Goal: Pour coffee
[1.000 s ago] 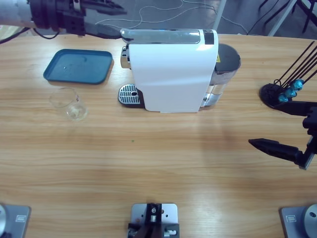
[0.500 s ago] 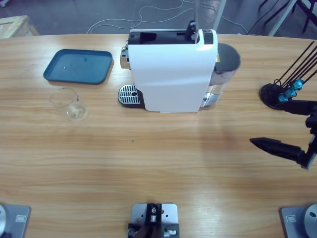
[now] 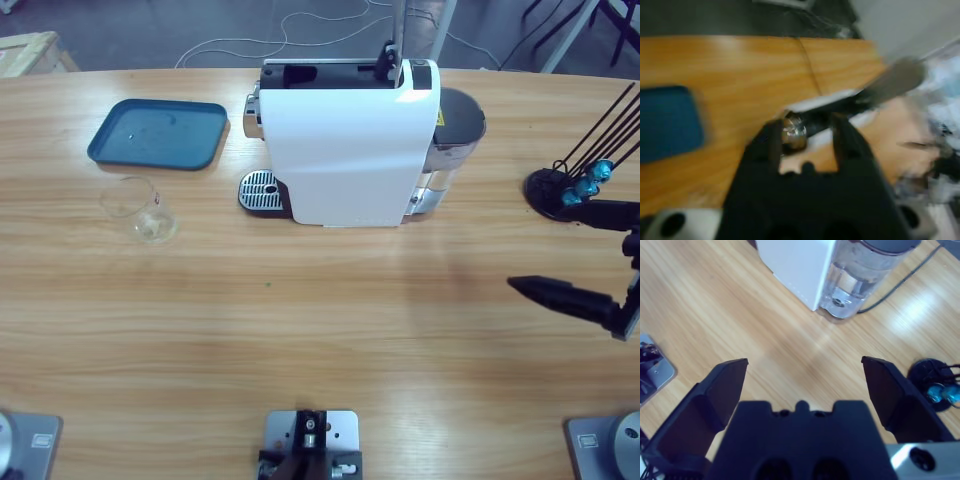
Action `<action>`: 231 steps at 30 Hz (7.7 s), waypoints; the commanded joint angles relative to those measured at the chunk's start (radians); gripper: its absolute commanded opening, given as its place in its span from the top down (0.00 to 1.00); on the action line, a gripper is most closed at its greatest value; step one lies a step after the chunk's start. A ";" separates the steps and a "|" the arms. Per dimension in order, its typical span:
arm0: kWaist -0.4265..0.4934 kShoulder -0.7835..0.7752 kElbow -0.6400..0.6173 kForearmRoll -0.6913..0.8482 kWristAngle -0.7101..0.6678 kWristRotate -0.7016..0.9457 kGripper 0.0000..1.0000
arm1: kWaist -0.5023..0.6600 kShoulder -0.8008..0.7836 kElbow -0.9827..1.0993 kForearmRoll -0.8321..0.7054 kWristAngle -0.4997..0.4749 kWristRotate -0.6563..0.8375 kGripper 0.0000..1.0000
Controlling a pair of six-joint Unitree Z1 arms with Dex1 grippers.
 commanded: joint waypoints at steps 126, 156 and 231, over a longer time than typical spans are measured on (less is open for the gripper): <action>-0.095 -0.544 0.821 -0.221 0.382 0.223 0.06 | -0.695 0.449 0.172 -0.542 -0.136 0.301 0.70; -0.095 -0.544 0.821 -0.221 0.382 0.223 0.06 | -0.695 0.481 0.176 -0.595 -0.122 0.255 1.00; -0.095 -0.572 0.843 -0.244 0.375 0.221 0.06 | 0.026 0.899 -0.997 0.184 0.118 -0.500 1.00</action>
